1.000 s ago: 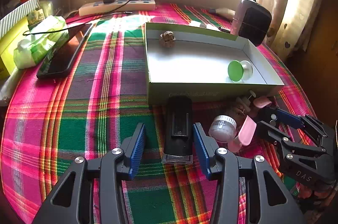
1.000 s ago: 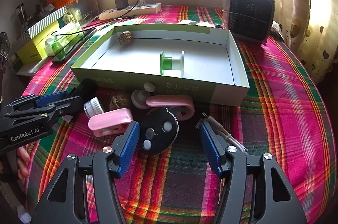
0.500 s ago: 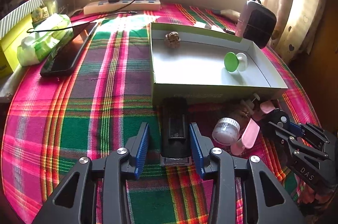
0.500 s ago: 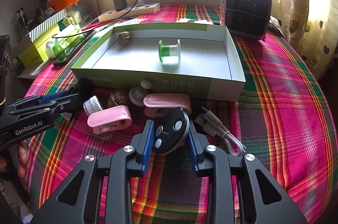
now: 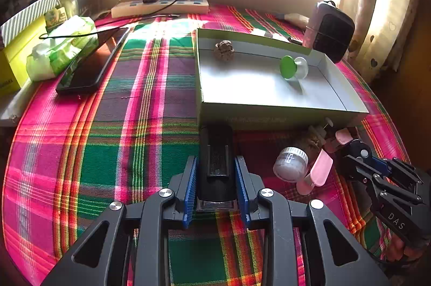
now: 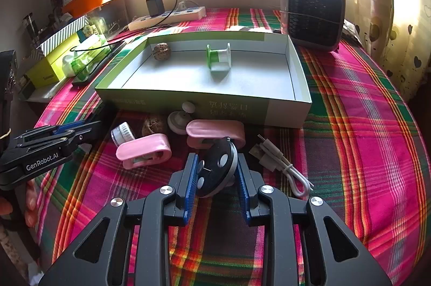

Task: Organize objects
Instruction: 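Grasp the black round disc with the right gripper while the left gripper grasps the black rectangular device, then carry the black disc and black device into the white box with both grippers, then open the left gripper to set down the black device while the right gripper releases the disc, then withdraw both open grippers from the box toward the white jar and pink clips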

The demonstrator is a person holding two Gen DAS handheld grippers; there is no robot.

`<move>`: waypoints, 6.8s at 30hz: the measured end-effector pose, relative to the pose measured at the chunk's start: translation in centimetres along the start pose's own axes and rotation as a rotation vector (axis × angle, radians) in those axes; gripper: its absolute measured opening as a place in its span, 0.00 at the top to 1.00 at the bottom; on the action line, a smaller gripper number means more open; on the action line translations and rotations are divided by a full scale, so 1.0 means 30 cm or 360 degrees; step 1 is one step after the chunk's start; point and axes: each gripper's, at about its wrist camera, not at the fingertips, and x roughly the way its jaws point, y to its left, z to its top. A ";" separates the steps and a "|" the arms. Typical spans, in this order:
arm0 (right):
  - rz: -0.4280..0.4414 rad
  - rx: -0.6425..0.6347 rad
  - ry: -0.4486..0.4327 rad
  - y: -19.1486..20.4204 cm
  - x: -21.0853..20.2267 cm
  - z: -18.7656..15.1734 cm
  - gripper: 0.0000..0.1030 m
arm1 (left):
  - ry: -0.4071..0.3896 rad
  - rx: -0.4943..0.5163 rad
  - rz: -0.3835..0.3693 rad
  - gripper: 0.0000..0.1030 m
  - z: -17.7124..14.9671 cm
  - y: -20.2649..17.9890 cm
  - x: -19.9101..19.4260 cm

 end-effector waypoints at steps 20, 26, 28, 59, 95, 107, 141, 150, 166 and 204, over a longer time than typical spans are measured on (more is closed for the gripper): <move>0.0016 -0.0005 -0.0032 0.003 -0.020 0.008 0.72 | -0.0017 -0.0001 0.0003 0.76 -0.014 0.003 -0.028; 0.0021 -0.0006 -0.0047 0.003 -0.032 0.016 0.72 | -0.0041 0.0015 -0.0016 0.76 -0.010 -0.012 -0.053; 0.0024 -0.0008 -0.0057 0.003 -0.038 0.019 0.72 | -0.0054 0.0021 -0.0020 0.76 -0.005 -0.016 -0.063; -0.0031 -0.0036 -0.0205 -0.060 -0.052 0.235 0.72 | -0.0115 0.0126 -0.0090 0.76 0.166 -0.111 -0.031; -0.0024 0.0013 0.0042 -0.154 0.263 0.440 0.72 | 0.0005 0.0190 -0.0024 0.76 0.382 -0.182 0.229; -0.0049 0.0019 0.0085 -0.166 0.304 0.441 0.72 | 0.0030 0.0195 -0.0005 0.76 0.392 -0.188 0.266; -0.0054 0.0029 0.0044 -0.151 0.289 0.427 0.55 | 0.0013 0.0168 -0.0030 0.74 0.382 -0.173 0.242; -0.0081 0.0039 -0.0007 -0.136 0.227 0.401 0.51 | -0.0034 0.0167 -0.0050 0.72 0.352 -0.166 0.179; -0.0106 0.0070 -0.0131 -0.100 0.034 0.287 0.51 | -0.0144 0.0153 -0.0110 0.69 0.240 -0.140 -0.003; -0.0013 0.0124 -0.0121 0.025 -0.087 0.009 0.51 | 0.0063 0.0146 -0.0380 0.64 0.039 -0.096 0.021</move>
